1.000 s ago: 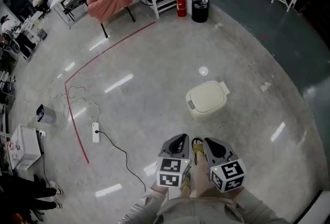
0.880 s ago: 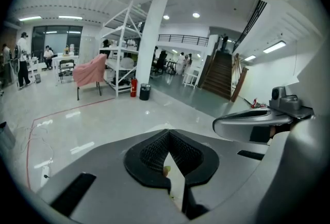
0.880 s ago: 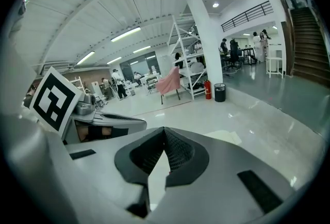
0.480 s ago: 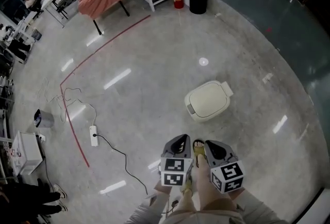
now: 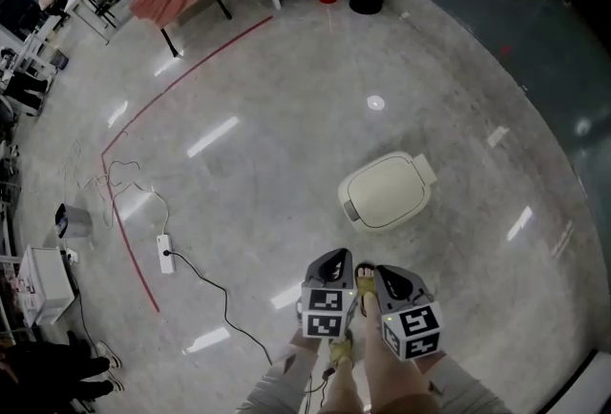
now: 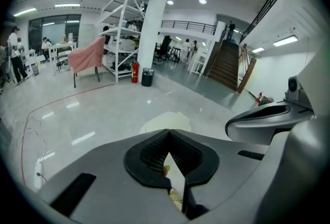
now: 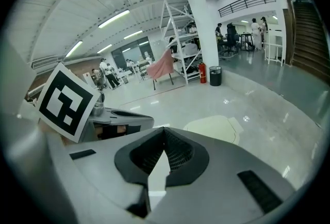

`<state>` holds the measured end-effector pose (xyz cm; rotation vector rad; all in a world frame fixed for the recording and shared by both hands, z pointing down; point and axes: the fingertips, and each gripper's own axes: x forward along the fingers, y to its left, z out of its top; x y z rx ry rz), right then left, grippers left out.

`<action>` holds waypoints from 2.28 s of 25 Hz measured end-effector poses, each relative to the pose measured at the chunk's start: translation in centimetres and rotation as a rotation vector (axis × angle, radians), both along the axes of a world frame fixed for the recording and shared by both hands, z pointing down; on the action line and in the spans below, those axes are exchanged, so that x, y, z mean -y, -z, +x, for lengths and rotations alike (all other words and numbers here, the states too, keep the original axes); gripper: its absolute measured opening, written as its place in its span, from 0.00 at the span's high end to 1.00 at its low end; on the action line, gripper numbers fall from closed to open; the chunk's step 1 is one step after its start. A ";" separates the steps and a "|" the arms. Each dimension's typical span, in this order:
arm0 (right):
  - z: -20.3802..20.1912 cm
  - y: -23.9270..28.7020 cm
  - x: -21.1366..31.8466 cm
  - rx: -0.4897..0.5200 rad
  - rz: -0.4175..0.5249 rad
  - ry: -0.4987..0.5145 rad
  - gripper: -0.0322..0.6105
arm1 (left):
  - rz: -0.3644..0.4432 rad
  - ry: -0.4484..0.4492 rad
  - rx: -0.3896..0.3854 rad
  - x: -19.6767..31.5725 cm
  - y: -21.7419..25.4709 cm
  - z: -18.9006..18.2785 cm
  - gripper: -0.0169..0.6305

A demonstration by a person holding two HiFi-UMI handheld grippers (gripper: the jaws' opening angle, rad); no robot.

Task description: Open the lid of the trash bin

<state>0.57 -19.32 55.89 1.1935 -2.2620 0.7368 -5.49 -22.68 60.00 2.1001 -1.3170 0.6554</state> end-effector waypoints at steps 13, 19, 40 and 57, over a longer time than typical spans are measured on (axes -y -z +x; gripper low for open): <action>0.4 -6.0 2.8 -0.013 -0.060 -0.022 0.95 | -0.102 -0.054 0.049 4.2 -10.5 1.1 0.97; 0.4 -8.0 4.0 0.004 -0.071 -0.025 0.95 | -0.143 -0.051 0.068 5.7 -14.9 1.2 0.97; 0.9 -12.8 4.5 0.025 -0.117 -0.060 0.95 | -0.264 -0.060 0.130 8.3 -24.8 1.7 0.97; 0.6 -13.3 4.2 0.036 -0.131 -0.066 0.95 | -0.291 -0.037 0.133 8.3 -25.8 1.5 0.97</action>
